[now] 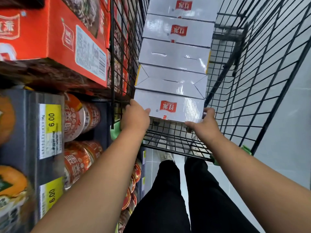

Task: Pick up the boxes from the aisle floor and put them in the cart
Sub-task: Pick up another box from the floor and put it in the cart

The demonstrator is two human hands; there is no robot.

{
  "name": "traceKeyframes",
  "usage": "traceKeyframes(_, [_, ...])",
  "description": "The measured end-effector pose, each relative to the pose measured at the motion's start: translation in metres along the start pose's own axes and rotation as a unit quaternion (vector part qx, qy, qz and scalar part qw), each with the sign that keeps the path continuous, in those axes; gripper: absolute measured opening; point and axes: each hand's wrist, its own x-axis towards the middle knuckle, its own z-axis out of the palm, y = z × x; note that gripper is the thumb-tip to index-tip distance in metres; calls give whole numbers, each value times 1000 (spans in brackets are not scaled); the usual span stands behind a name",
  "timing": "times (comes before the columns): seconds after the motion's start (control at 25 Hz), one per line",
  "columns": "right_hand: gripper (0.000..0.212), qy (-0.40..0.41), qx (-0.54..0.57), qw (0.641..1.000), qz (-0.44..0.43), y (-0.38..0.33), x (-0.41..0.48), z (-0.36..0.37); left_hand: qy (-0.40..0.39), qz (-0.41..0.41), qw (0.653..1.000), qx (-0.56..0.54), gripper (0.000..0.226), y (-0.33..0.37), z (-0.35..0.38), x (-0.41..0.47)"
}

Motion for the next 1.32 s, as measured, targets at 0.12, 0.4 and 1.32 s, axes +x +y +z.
traceKeyframes(0.12, [71, -9, -31, 999, -7, -7, -5, -8, 23, 29, 998, 53, 59, 1, -2, -8])
traceKeyframes(0.4, [72, 21, -111, 991, -70, -51, -21, -26, 47, 112, 990, -67, 52, -7, -35, -35])
traceKeyframes(1.32, [51, -366, -173, 760, -508, -118, -357, -1, 435, -61, 729, -526, 33, -103, -112, -422])
